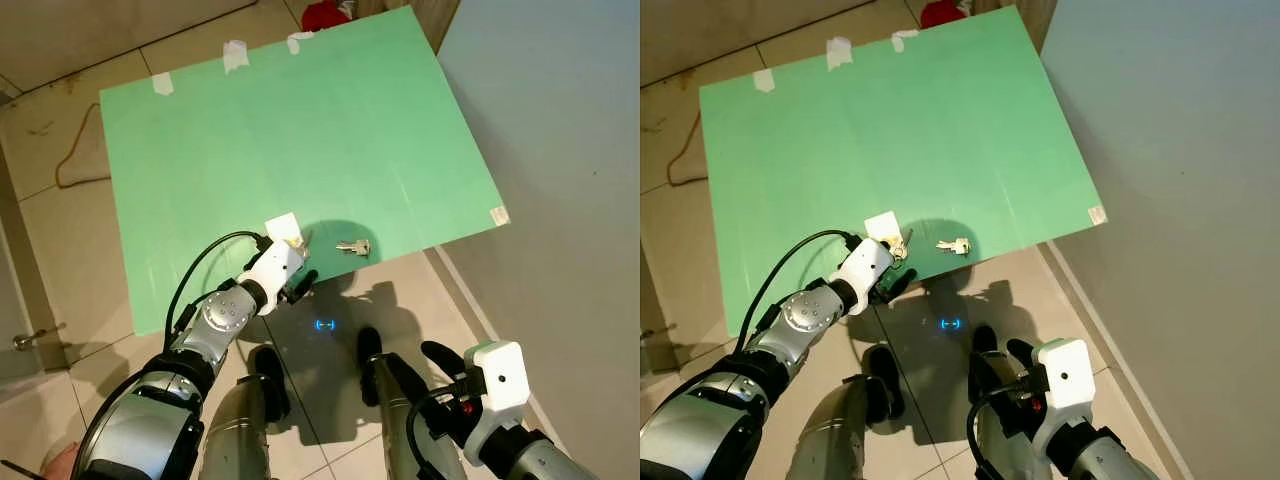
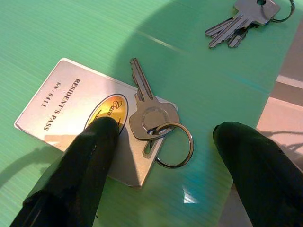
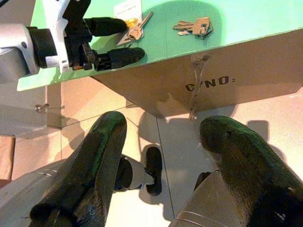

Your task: Hang keys on a hook

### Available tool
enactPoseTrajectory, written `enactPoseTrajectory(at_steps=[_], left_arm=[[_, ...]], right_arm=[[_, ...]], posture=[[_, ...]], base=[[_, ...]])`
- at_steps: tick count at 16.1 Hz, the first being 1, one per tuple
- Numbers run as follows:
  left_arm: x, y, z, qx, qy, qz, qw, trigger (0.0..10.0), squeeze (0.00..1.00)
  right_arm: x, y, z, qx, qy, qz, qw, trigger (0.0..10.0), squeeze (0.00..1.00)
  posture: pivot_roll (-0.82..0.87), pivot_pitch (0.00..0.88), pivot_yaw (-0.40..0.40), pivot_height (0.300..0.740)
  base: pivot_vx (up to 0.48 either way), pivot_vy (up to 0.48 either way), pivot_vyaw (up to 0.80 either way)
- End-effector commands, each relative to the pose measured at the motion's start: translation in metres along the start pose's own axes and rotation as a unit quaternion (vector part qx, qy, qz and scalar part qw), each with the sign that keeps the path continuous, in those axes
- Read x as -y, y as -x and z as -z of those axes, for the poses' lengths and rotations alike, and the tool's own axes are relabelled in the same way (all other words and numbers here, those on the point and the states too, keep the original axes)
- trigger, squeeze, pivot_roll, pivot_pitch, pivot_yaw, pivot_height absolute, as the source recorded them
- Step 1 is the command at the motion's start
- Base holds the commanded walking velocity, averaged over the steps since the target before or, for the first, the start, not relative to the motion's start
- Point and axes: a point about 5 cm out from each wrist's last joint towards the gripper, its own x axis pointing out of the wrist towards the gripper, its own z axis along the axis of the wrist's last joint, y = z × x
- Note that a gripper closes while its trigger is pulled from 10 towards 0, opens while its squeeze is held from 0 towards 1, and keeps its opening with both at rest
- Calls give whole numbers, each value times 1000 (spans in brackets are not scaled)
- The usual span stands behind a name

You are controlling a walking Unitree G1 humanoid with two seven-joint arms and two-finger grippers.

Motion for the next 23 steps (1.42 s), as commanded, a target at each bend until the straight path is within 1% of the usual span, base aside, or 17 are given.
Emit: enactPoseTrajectory(at_steps=[1, 3, 6, 7, 11, 13, 14, 15, 16, 18, 20, 21, 22, 23], left_arm=[[12, 7, 23, -53, 22, 18, 998, 10000, 0], [13, 9, 30, -81, 26, 15, 996, 10000, 0], [11, 8, 31, -94, 18, 14, 995, 10000, 0], [11, 8, 31, -97, 14, 19, 995, 0, 0], [8, 9, 32, -103, 4, 10, 995, 0, 0], [10, 10, 34, -96, 45, 2, 994, 0, 0], [10, 10, 34, -96, 57, 1, 994, 0, 0], [10, 10, 34, -93, 81, -2, 992, 0, 0], [9, 9, 33, -86, 110, -6, 990, 0, 0], [6, 7, 27, -70, 143, -16, 987, 0, 0], [-12, 3, 9, -17, 174, -45, 984, 0, 0], [-19, 2, 2, 2, 181, -56, 982, 0, 0], [-37, 3, -16, 52, 188, -80, 978, 0, 0], [-40, 4, -19, 61, 188, -83, 977, 0, 0]], right_arm=[[-1, 4, 8, -20, -15, 0, 1000, 10000, 0], [0, 3, 7, -21, -14, 1, 1000, 10000, 0], [0, 3, 7, -21, -15, 2, 1000, 10000, 0], [0, 2, 7, -20, -15, 2, 1000, 10000, 0], [0, 0, 6, -16, -16, 3, 1000, 10000, 0], [0, -2, 6, -15, -15, 2, 1000, 10000, 0], [0, -2, 6, -15, -15, 2, 1000, 10000, 0], [0, -3, 6, -15, -14, 0, 1000, 10000, 0], [1, -4, 5, -14, -13, 0, 1000, 10000, 0], [2, -7, 5, -13, -11, -2, 1000, 10000, 0], [3, -13, 3, -8, -10, -6, 1000, 10000, 0], [3, -14, 3, -7, -9, -7, 1000, 10000, 0], [3, -21, 2, -1, -9, -11, 1000, 10000, 0], [3, -23, 2, 1, -9, -12, 1000, 10000, 0]], posture=[[-409, 493, 33, 740], [-411, 494, 32, 740], [-410, 492, 31, 740], [-410, 490, 31, 740], [-405, 483, 34, 740], [-405, 470, 33, 740], [-405, 470, 33, 740], [-405, 462, 34, 740], [-404, 458, 32, 740], [-399, 445, 33, 740], [-385, 430, 37, 740], [-379, 426, 40, 740], [-359, 407, 46, 740], [-353, 400, 49, 740]], base=[[0, 0, 0], [0, 0, 0], [0, 0, 0], [0, 0, 0], [0, 0, 0], [0, 0, 0], [0, 0, 0], [0, 0, 0], [0, 0, 0], [0, 0, 0], [0, 0, 0], [0, 0, 0], [0, 0, 0], [0, 0, 0]])
